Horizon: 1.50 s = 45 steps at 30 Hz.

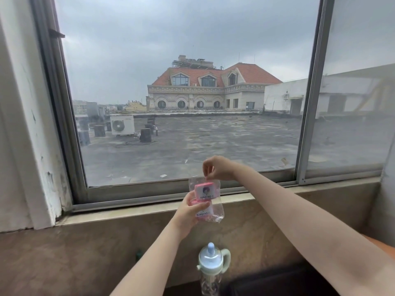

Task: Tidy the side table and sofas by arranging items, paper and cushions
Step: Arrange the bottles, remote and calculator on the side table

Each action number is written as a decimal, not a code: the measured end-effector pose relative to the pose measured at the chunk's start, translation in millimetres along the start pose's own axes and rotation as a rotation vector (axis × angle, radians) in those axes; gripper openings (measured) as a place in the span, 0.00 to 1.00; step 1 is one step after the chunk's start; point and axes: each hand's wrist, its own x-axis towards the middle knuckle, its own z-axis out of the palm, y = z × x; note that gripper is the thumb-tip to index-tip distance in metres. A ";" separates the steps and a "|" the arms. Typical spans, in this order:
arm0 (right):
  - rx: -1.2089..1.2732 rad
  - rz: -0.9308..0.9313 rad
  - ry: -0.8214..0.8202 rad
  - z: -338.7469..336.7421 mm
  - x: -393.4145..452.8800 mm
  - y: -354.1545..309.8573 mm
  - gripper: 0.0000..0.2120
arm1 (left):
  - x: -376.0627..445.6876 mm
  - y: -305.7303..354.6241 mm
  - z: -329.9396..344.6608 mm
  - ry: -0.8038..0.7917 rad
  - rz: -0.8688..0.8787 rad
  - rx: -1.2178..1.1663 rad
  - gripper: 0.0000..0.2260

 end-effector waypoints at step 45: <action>1.251 0.322 0.272 117.5 10.7 8.7 0.23 | -13.9 29.6 -38.7 0.469 0.038 -0.181 0.10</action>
